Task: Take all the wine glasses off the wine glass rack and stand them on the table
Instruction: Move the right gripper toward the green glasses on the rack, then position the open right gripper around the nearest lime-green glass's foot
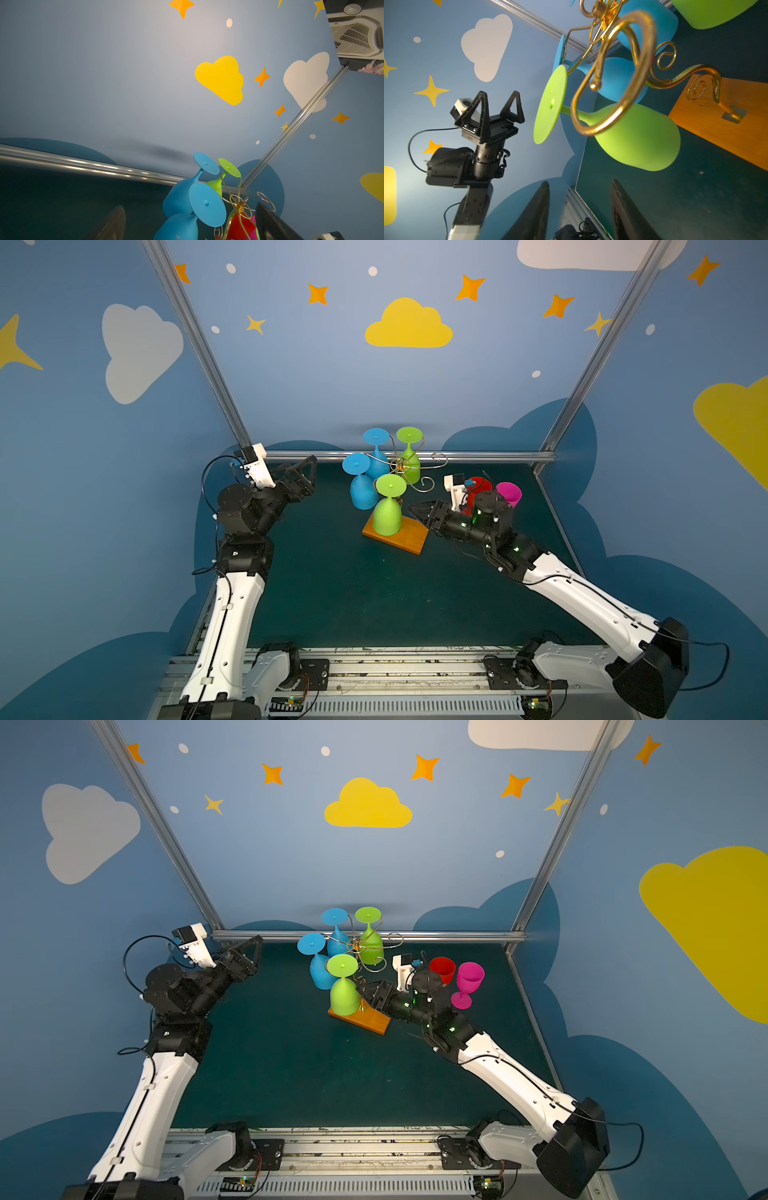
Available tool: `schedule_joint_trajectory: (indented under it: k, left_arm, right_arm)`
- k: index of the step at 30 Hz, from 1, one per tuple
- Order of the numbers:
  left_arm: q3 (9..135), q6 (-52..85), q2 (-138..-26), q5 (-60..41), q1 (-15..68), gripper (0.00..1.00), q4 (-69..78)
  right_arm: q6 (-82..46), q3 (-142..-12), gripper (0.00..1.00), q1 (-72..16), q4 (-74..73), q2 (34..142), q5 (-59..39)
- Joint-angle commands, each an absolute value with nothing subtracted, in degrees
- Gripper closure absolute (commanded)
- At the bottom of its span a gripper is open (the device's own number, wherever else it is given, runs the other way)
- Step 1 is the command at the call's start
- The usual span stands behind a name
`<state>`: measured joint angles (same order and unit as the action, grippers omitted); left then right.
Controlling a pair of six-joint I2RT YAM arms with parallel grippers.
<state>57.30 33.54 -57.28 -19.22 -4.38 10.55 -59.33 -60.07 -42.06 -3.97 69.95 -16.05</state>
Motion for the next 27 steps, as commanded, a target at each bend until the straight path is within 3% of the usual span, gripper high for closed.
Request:
schedule_joint_trajectory:
  k: [1,27]
  left_arm:
    - [56.8,32.3,-56.0,-18.4,-4.2,0.04,11.3]
    - [56.8,31.5,-54.4,-17.5,-3.7,0.03,10.5]
  right_arm:
    - [-61.7,-62.8,0.52,-42.6,-9.4,70.3,-14.5]
    - [-65.1,-69.3,0.6,-42.5,-10.8,76.9,-12.2]
